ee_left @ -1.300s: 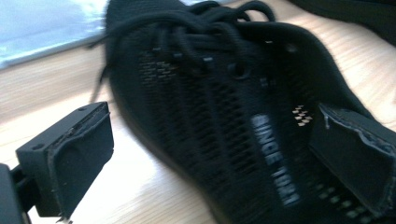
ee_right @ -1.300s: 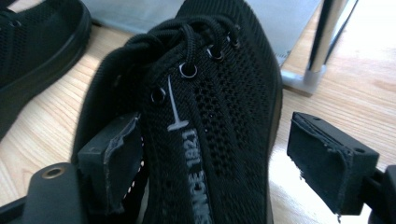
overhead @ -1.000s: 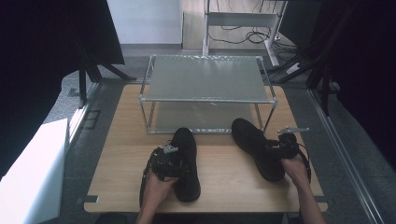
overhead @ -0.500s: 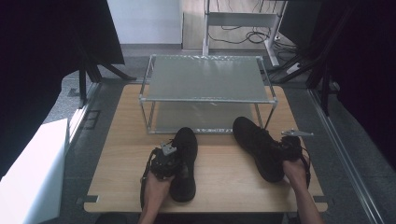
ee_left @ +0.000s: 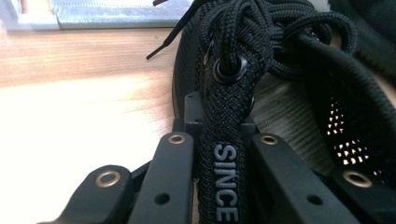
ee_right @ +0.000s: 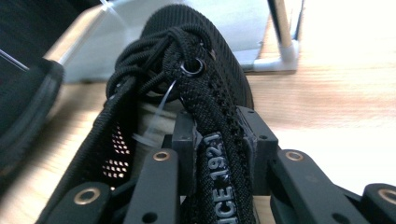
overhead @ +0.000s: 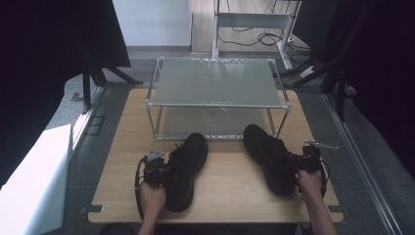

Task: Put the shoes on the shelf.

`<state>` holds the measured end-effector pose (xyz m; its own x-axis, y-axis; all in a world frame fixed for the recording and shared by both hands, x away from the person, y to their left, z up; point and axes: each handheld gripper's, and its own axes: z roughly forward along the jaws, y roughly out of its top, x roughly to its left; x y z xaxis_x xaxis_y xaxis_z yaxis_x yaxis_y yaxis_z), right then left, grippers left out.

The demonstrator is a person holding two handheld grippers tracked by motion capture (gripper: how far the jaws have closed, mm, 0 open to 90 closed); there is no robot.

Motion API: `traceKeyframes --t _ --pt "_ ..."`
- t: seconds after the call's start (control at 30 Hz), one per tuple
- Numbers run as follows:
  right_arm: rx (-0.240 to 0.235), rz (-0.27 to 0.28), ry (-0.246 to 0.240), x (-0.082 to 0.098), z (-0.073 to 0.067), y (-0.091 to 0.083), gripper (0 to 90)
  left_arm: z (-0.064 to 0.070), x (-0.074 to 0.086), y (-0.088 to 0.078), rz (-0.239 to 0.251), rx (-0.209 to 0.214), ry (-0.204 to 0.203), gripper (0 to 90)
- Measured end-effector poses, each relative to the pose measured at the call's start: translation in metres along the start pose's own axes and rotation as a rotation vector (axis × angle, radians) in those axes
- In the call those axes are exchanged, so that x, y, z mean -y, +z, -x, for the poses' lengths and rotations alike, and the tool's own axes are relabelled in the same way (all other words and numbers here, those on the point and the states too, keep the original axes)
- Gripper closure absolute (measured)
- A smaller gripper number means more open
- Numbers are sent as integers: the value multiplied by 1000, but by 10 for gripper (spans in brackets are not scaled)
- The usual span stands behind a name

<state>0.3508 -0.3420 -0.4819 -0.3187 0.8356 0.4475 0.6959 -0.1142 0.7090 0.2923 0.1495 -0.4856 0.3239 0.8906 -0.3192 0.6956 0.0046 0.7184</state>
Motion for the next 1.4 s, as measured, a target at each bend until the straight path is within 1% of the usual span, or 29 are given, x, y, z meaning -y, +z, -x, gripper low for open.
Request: traceKeyframes --t 0.03,0.07,0.17,0.2,0.27,0.3,0.43,0.53,0.6,0.67,0.73,0.8,0.9,1.0,1.23,1.33,1.4 --pt "-14 3 17 1 0 0 720 -2 0 0 2 8 -12 828" --pt "-21 4 27 2 0 -1 723 -4 0 0 5 21 -31 829" --pt "-44 20 62 5 -1 -1 729 -6 1 0 20 48 -71 831" --pt "-55 22 74 6 -2 -2 729 -7 1 0 22 52 -73 832" --pt "-76 33 99 8 -2 -2 730 -6 1 -1 34 68 -92 833" --pt "-87 38 120 9 -3 -2 730 -5 1 -1 40 74 -98 833" --pt "-137 57 167 12 -5 -2 730 0 -3 -2 57 97 -101 833" --pt "-182 67 198 15 -8 -2 730 5 -5 -1 71 109 -109 832" --pt "-217 81 225 17 -11 -2 730 8 -7 0 83 122 -122 832" --pt "-244 91 243 18 -14 -1 730 11 -8 0 94 134 -124 832" --pt "-270 99 259 18 -18 -1 729 14 -8 -1 106 155 -132 832" --pt "-300 112 284 19 -23 0 729 16 -9 -2 116 169 -129 832" --pt "-333 128 295 20 -30 0 729 19 -10 -5 140 185 -133 832" --pt "-354 138 304 20 -37 0 729 20 -9 -9 157 201 -147 832" --pt "-404 170 345 23 -52 -3 729 23 -10 -20 190 204 -147 831" --pt "-423 182 348 23 -59 -6 728 25 -11 -24 203 203 -146 831" --pt "-433 192 349 23 -63 -8 728 26 -13 -27 214 210 -146 831"
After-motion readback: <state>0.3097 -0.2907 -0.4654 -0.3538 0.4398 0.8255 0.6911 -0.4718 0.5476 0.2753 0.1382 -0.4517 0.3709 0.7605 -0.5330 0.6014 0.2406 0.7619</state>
